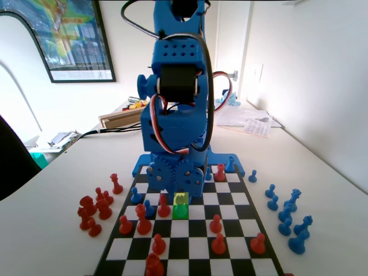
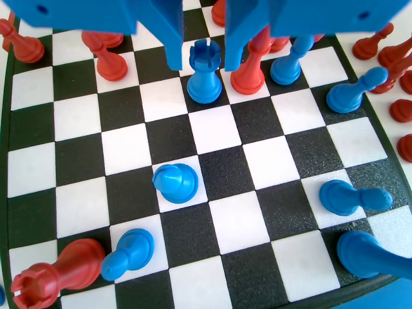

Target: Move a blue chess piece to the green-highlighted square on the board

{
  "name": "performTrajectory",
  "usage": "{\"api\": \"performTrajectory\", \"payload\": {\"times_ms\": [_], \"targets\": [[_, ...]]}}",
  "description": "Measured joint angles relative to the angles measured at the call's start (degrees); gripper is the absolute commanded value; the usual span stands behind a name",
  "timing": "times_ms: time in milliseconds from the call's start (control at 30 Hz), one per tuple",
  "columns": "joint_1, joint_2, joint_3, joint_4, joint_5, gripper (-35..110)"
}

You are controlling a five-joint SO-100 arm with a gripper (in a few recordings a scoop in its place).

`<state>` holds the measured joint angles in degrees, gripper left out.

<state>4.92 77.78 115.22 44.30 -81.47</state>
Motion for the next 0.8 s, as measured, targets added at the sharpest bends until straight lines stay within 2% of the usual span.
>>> {"api": "performTrajectory", "payload": {"times_ms": [267,533,800], "targets": [[0.3,0.0,-2.7,3.8,0.4,13],[-0.8,4.3,-8.2,13.4,1.2,12],[-0.2,11.2,-12.0,22.2,-0.3,5]]}}
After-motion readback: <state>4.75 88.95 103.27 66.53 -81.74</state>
